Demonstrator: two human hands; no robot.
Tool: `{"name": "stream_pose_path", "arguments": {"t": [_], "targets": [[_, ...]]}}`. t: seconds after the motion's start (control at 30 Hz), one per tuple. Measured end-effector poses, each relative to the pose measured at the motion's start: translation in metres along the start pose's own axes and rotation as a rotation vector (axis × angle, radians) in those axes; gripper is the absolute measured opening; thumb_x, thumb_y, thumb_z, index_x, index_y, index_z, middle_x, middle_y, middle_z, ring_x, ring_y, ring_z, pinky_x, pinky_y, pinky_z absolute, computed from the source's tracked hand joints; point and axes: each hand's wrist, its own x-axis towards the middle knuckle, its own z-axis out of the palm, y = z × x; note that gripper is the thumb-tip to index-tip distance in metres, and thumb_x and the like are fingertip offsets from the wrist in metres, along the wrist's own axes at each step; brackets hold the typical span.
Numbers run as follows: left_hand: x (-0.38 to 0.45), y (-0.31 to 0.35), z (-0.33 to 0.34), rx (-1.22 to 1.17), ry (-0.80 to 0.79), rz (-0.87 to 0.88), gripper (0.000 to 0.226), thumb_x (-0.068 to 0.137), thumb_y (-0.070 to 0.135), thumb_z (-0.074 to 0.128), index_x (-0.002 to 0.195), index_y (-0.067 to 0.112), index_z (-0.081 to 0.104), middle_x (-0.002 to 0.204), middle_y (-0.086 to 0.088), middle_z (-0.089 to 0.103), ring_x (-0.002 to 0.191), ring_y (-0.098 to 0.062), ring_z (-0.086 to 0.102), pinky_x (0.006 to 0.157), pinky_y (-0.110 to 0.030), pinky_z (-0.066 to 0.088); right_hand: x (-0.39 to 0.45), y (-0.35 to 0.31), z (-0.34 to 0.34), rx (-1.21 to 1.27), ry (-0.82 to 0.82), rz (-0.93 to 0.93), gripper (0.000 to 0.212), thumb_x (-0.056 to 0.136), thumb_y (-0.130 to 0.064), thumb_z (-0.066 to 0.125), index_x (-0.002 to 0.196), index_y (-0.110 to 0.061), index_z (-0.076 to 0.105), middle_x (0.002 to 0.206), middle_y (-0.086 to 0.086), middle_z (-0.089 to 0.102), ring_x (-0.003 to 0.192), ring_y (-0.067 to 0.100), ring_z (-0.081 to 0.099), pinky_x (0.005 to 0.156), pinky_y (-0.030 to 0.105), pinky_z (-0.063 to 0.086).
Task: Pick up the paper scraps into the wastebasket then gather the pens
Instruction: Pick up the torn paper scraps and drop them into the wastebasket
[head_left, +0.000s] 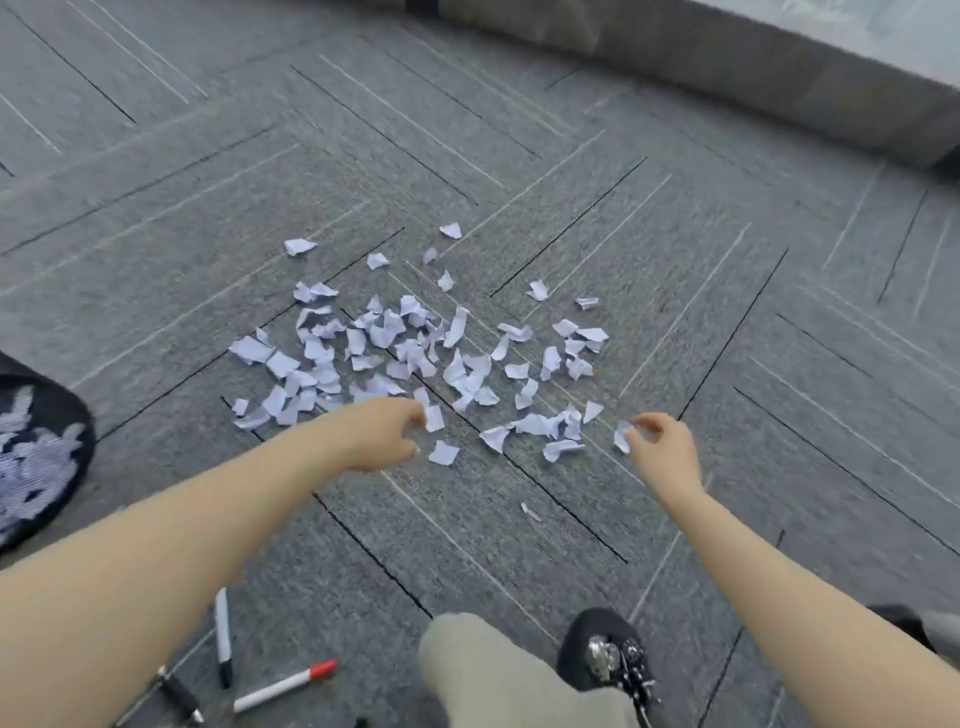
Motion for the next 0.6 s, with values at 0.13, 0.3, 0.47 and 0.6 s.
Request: {"name": "stream_pose_path", "arguments": {"t": [0.13, 0.3, 0.47, 0.6], "targets": [[0.02, 0.005, -0.006, 0.042, 0.04, -0.064, 0.028, 0.094, 0.017, 0.047, 0.121, 0.015, 0.052, 0.095, -0.002, 0.053, 0.079, -0.022, 0.054, 0.071, -0.034, 0.047, 0.011, 0.023, 0.023, 0.086, 0.083, 0.114, 0.043, 0.088, -0.031, 0.058, 0.123, -0.008, 0.051, 0.128, 0.013, 0.046, 0.109, 0.03, 0.053, 0.089, 0.035, 0.039], [0.048, 0.019, 0.029, -0.073, 0.071, -0.111, 0.024, 0.092, 0.016, 0.048, 0.115, 0.015, 0.057, 0.111, -0.007, 0.06, 0.087, -0.023, 0.058, 0.077, -0.036, 0.05, 0.026, 0.031, 0.04, 0.048, 0.167, 0.15, 0.037, 0.083, -0.036, 0.062, 0.113, -0.015, 0.056, 0.12, 0.01, 0.051, 0.108, 0.031, 0.05, 0.093, 0.041, 0.035], [0.063, 0.019, 0.082, -0.215, 0.187, -0.214, 0.031, 0.092, 0.018, 0.053, 0.122, 0.012, 0.045, 0.119, -0.011, 0.044, 0.086, -0.03, 0.057, 0.076, -0.043, 0.051, 0.032, 0.033, 0.051, -0.016, 0.207, 0.099, 0.021, 0.088, -0.033, 0.056, 0.102, -0.018, 0.059, 0.115, 0.005, 0.055, 0.11, 0.03, 0.044, 0.097, 0.046, 0.027], [0.076, 0.026, 0.09, -0.298, 0.332, -0.246, 0.02, 0.092, 0.017, 0.053, 0.111, 0.01, 0.047, 0.106, -0.008, 0.045, 0.077, -0.029, 0.053, 0.068, -0.039, 0.046, 0.027, 0.031, 0.051, 0.197, 0.177, -0.004, 0.008, 0.091, -0.027, 0.051, 0.093, -0.03, 0.058, 0.09, -0.019, 0.058, 0.097, 0.014, 0.051, 0.104, 0.052, 0.028]]}}
